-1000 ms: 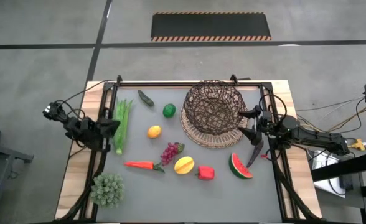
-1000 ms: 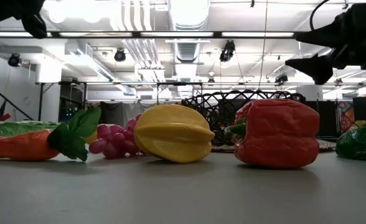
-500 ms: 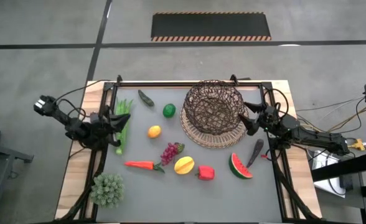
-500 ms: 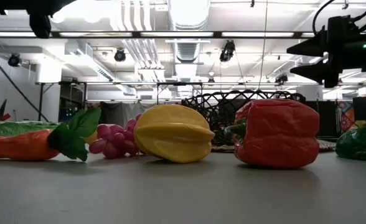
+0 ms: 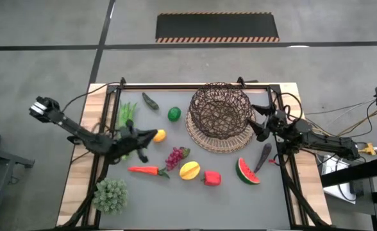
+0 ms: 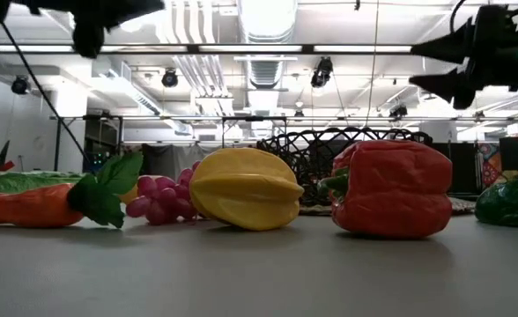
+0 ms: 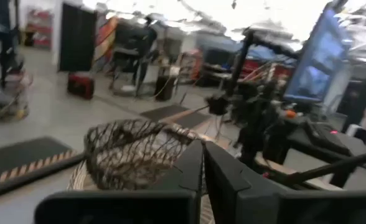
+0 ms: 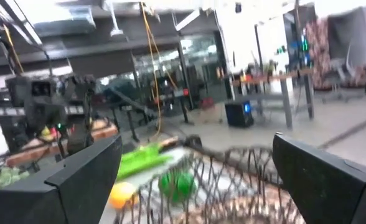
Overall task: Build produce basket
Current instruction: Put the yellow lemon into the basket
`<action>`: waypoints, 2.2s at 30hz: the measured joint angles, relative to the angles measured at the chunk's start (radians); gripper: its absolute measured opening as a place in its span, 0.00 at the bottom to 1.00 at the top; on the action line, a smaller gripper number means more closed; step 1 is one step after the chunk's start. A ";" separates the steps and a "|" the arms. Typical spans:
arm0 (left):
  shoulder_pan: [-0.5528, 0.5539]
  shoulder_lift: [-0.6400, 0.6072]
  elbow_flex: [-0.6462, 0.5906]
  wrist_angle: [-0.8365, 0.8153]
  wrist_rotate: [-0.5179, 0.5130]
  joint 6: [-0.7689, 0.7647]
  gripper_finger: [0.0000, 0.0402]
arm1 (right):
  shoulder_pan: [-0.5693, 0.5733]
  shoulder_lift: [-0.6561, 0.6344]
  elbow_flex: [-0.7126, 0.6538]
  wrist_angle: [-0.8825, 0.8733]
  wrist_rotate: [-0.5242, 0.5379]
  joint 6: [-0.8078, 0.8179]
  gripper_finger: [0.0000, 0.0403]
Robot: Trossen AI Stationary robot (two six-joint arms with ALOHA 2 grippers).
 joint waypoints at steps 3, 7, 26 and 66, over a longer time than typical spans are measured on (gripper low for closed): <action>0.051 0.047 0.028 -0.085 0.019 -0.141 0.00 | 0.000 -0.001 0.001 0.044 -0.004 -0.061 0.98; 0.159 0.097 0.068 -0.327 0.172 -0.352 0.00 | 0.000 0.004 0.010 0.035 -0.010 -0.085 0.98; 0.563 0.315 0.362 -1.261 0.732 -0.238 0.25 | 0.000 0.006 0.016 -0.021 -0.012 -0.086 0.98; 0.545 0.551 0.440 -1.280 0.742 -0.128 0.51 | 0.000 0.006 0.018 -0.068 -0.012 -0.066 0.98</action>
